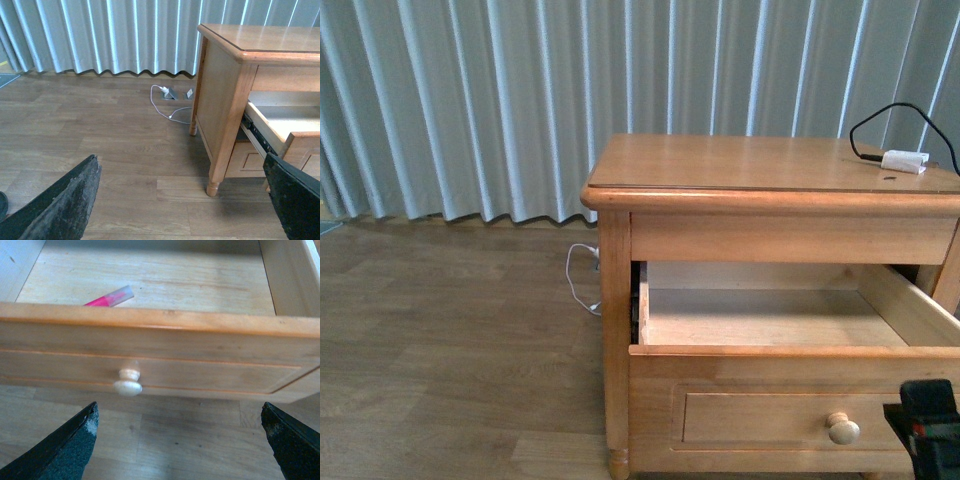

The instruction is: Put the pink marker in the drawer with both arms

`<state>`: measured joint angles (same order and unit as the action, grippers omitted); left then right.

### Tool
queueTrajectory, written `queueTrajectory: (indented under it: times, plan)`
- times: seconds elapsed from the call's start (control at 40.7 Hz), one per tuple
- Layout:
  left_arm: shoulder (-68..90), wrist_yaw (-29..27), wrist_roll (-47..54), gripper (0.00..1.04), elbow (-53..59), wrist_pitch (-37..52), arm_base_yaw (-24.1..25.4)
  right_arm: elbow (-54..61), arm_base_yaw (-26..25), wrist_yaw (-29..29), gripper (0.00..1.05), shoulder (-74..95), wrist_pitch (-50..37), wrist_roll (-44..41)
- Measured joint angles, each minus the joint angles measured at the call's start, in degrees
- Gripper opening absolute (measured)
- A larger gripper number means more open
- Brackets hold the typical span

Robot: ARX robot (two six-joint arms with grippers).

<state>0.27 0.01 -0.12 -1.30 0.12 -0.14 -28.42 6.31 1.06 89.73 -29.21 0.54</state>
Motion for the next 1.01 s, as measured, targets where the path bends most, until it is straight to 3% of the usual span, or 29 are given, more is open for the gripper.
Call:
queueTrajectory:
  times: [0.123,0.418,1.008]
  plan:
    - [0.00,0.00,0.00,0.99,0.00,0.00,0.00,-3.02,-0.61,0.90,0.96,7.91,-7.06,0.61]
    - [0.00,0.00,0.00,0.99,0.00,0.00,0.00,-10.14,-1.51,1.42,0.96,18.93,-13.07,2.21]
    - [-0.02,0.00,0.00,0.99,0.00,0.00,0.00,-40.19,0.98,6.73,0.96,36.54,-5.25,3.43]
